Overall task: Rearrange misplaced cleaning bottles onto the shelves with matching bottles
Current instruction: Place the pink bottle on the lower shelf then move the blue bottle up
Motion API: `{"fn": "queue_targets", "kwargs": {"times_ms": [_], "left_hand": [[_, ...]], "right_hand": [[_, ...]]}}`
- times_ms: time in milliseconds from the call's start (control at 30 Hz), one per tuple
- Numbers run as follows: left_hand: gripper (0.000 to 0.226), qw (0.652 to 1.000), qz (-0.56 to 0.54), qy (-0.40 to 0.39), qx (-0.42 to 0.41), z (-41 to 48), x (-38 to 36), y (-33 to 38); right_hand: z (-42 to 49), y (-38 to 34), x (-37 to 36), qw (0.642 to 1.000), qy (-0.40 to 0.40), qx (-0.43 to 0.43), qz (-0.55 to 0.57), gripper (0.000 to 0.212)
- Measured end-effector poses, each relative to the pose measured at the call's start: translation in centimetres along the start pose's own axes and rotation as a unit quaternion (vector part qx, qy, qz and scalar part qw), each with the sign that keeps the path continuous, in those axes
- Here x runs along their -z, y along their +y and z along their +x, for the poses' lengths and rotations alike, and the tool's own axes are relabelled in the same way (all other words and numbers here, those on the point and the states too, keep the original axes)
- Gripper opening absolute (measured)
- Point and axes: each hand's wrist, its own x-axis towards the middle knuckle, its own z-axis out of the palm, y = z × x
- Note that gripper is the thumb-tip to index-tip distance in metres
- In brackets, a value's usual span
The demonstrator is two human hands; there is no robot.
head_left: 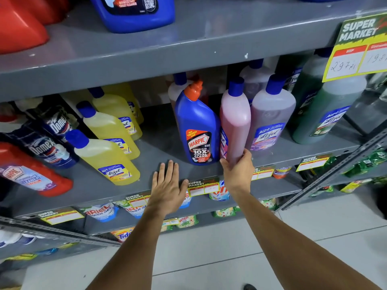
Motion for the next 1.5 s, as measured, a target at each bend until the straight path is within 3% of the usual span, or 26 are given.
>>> {"fn": "queue_targets", "kwargs": {"times_ms": [100, 267, 400, 567, 733, 867, 1000, 1133, 1300, 1500], "left_hand": [[0.071, 1.0, -0.002, -0.019, 0.002, 0.1, 0.3, 0.0], [0.074, 1.0, -0.018, -0.023, -0.008, 0.0, 0.5, -0.2], [0.083, 0.999, -0.017, 0.013, -0.033, -0.9, 0.7, -1.8], [0.069, 1.0, -0.006, -0.012, -0.002, -1.5, 0.9, -1.9], [0.083, 1.0, -0.013, -0.001, -0.017, -1.3, 0.6, -2.4], [0.091, 1.0, -0.01, 0.002, -0.025, -1.3, 0.6, -2.5], [0.08, 1.0, -0.009, 0.007, -0.017, -1.3, 0.4, -2.4], [0.081, 1.0, -0.01, 0.004, -0.011, -1.2, 0.3, -2.4], [0.074, 1.0, -0.006, -0.009, -0.002, -0.9, 0.1, -2.4], [0.07, 1.0, 0.001, -0.01, -0.005, -0.9, 0.3, -2.4]], "right_hand": [[-2.0, 0.2, -0.1, 0.999, 0.014, 0.043, -0.005, 0.078], [-5.9, -0.7, 0.3, 0.985, 0.053, 0.165, 0.019, 0.059], [-6.8, -3.9, 0.7, 0.961, -0.006, 0.266, 0.071, 0.06], [-4.7, -9.4, 0.5, 0.948, -0.079, 0.306, 0.027, 0.082], [-1.4, -12.2, -1.3, 0.957, -0.101, 0.27, -0.043, 0.099], [-0.7, -12.2, -1.9, 0.947, -0.099, 0.281, -0.123, 0.096], [-1.8, -11.8, -2.0, 0.942, -0.065, 0.288, -0.16, 0.091], [-3.0, -10.3, -2.1, 0.954, -0.041, 0.266, -0.128, 0.083], [-4.1, -8.1, -2.3, 0.974, -0.09, 0.199, -0.054, 0.078], [-3.5, -8.1, -0.8, 0.984, -0.087, 0.157, -0.011, 0.068]]}}
